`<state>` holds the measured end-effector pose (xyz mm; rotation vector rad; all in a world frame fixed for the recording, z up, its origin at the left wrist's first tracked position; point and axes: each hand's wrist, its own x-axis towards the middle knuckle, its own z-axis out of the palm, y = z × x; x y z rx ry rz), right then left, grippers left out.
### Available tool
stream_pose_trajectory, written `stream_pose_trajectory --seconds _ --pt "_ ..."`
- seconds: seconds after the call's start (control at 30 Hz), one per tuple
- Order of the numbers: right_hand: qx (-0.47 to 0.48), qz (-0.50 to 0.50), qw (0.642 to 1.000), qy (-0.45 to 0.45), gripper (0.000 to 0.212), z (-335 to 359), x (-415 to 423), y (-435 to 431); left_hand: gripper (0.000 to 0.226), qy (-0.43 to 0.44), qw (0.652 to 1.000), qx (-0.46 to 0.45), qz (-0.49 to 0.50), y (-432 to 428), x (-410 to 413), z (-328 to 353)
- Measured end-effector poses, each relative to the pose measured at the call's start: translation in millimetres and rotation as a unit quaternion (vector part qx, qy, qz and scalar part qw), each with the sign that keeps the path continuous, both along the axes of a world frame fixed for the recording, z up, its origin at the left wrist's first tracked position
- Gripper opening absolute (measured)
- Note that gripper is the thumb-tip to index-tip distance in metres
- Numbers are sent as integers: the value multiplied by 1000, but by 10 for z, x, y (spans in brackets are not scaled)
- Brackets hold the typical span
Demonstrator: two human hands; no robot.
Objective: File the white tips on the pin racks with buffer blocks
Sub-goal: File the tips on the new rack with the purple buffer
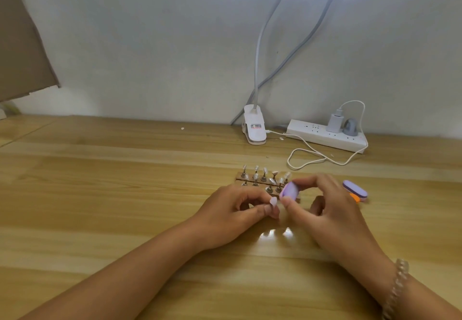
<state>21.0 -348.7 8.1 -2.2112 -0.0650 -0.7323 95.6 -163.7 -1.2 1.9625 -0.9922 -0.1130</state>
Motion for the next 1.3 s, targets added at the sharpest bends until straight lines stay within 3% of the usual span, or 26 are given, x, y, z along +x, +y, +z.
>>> stream_pose_trajectory --seconds 0.07,0.17,0.27,0.33,0.47,0.6,0.73,0.87,0.93,1.03,1.2,1.3 --pt "5 6 1000 -9 23 4 -33 12 16 17 1000 -15 -9 -2 -6 -5" --pt "-101 73 992 -13 30 -3 -127 157 15 71 996 -48 -11 -1 7 -39" --pt "-88 21 996 -7 31 5 -74 104 17 115 991 -70 -17 3 -4 -47" --pt "-76 -1 997 -10 33 12 -54 67 12 91 994 -61 -10 -1 1 -40" --pt "-151 70 986 -7 35 12 -135 147 19 48 998 -27 10 -6 20 -37" --pt "-67 4 998 3 33 26 -67 60 19 49 998 -31 -15 4 4 -15" --pt "-141 67 988 -8 32 23 -142 149 26 23 1000 -6 14 12 16 -24" --pt "-71 41 997 3 29 15 -88 81 25 32 999 -14 -2 3 22 -25" --pt "-86 23 996 -11 30 8 -66 58 21 40 999 -23 -19 11 15 -12" --pt "-135 74 988 -12 30 -2 -122 123 26 17 1000 -12 0 23 32 -38" --pt "-45 47 998 1 29 22 -62 47 24 30 999 -18 -19 7 30 -26" --pt "-92 81 992 -1 29 23 -119 105 24 19 1000 -16 -8 17 34 -41"
